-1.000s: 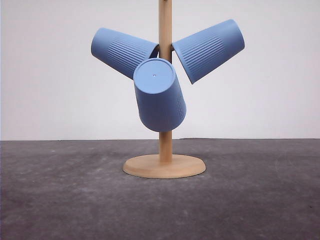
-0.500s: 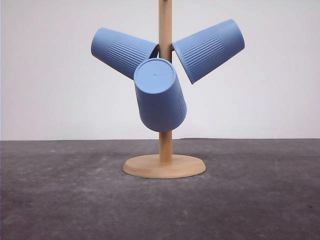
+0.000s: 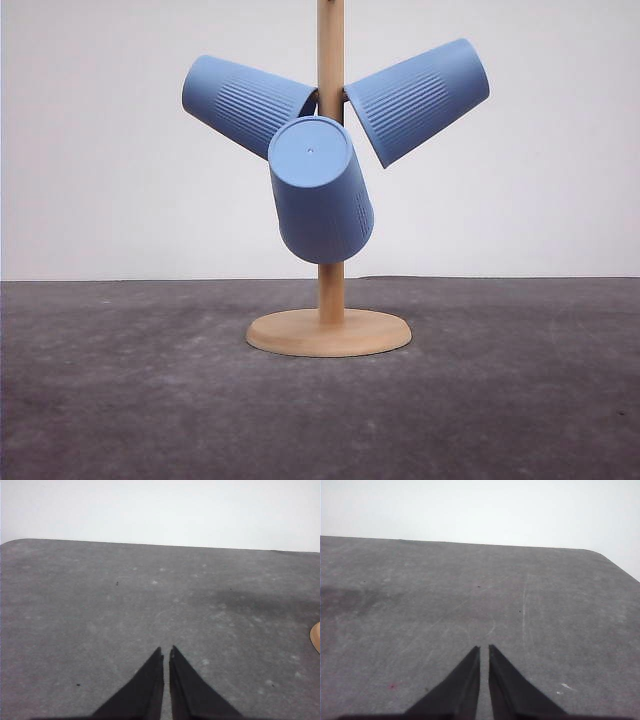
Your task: Place three cups
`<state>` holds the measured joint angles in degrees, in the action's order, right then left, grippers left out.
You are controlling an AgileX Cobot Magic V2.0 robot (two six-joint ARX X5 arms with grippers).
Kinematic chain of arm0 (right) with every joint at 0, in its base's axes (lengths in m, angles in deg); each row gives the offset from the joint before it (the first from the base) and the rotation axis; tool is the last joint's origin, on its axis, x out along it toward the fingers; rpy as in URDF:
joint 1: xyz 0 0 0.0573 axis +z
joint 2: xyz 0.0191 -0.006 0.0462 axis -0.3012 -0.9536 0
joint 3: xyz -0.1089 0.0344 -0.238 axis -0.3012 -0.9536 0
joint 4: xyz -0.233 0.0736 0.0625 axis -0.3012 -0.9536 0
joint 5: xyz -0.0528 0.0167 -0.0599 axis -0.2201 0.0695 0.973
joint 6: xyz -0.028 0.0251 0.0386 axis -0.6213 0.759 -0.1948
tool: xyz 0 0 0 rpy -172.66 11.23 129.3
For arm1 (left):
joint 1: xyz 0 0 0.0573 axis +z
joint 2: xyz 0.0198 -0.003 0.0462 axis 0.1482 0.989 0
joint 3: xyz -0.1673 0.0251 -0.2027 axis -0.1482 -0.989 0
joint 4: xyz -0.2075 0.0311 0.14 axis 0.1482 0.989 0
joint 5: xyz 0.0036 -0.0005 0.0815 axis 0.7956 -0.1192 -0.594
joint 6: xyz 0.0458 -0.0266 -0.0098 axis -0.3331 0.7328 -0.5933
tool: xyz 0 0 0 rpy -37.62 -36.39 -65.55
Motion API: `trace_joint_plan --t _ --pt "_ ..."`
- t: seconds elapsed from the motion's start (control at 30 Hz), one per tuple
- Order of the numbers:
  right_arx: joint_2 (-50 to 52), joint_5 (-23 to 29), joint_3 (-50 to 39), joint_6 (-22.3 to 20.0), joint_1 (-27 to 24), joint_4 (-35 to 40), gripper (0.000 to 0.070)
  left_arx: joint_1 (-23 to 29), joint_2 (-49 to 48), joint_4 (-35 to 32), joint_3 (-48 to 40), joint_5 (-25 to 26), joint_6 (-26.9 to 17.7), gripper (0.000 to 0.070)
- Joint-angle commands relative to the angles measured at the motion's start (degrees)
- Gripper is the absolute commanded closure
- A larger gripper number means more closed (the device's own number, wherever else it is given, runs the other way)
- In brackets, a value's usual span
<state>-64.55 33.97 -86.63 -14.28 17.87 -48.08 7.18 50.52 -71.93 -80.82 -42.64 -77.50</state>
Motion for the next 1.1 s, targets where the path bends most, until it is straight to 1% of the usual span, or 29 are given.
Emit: trace_joint_plan --t 0.0,1.07 --pt "0.0 0.0 -0.2 0.7 0.0 0.7 0.067 0.0 0.0 -0.7 -0.8 -0.2 -0.2 0.07" --pt "0.0 0.0 -0.2 0.7 0.0 0.7 0.0671 0.0 0.0 -0.7 -0.8 -0.2 -0.2 0.07"
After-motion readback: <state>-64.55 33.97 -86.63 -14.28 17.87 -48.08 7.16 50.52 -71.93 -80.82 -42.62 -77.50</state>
